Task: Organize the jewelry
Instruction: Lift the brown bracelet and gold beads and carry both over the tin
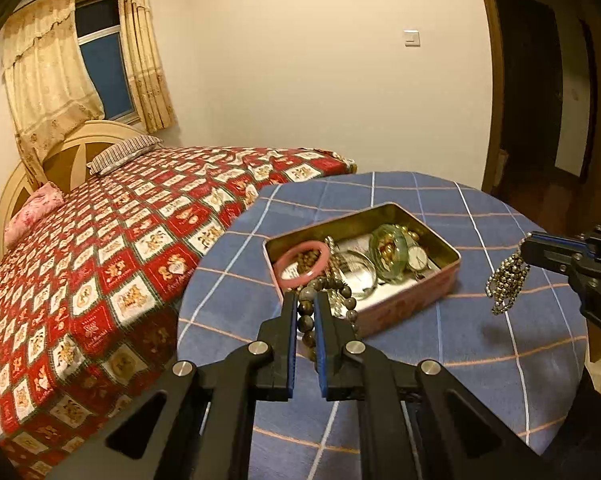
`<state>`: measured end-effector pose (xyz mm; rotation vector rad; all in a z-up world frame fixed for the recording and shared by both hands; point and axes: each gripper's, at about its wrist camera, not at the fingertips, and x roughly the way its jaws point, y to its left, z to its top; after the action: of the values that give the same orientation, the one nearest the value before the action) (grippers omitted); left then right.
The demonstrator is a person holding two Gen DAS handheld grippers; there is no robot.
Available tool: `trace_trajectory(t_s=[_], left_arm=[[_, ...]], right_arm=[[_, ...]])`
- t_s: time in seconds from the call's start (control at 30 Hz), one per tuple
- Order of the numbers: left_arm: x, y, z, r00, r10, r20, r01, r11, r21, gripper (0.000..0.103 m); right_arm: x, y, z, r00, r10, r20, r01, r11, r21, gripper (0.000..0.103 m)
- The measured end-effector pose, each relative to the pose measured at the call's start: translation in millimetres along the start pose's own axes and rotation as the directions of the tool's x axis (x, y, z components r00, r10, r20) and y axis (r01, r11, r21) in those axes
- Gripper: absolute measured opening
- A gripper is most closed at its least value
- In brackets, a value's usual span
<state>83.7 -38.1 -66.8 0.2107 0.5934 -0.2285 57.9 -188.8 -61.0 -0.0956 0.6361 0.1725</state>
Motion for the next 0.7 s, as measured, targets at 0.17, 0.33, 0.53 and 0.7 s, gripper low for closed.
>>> trace_trajectory(t_s=[0.17, 0.33, 0.53, 0.7], left_arm=[[-3.4, 4.8, 10.3, 1.000, 0.010, 0.020, -0.010, 1.000, -0.003, 0.007], [-3.0, 7.0, 20.3, 0.999, 0.017, 0.034, -0.017, 1.000, -0.004, 0.007], [2.8, 7.7, 27.0, 0.999, 0.025, 0.034, -0.025, 1.000, -0.001, 0.007], [11.3, 8.3, 33.3, 0.999, 0.034, 0.035, -0.034, 0.999, 0.004, 0.007]], right_arm=[[-1.1, 6.0, 8.7, 1.000, 0.003, 0.023, -0.003, 1.000, -0.011, 0.007], [-4.5, 8.8, 15.8, 0.999, 0.001, 0.048, 0.000, 1.000, -0.020, 0.007], [-1.4, 9.3, 25.9, 0.998, -0.002, 0.061, 0.004, 1.000, -0.030, 0.007], [3.7, 7.7, 31.9, 0.998, -0.003, 0.068, 0.005, 1.000, -0.031, 0.007]])
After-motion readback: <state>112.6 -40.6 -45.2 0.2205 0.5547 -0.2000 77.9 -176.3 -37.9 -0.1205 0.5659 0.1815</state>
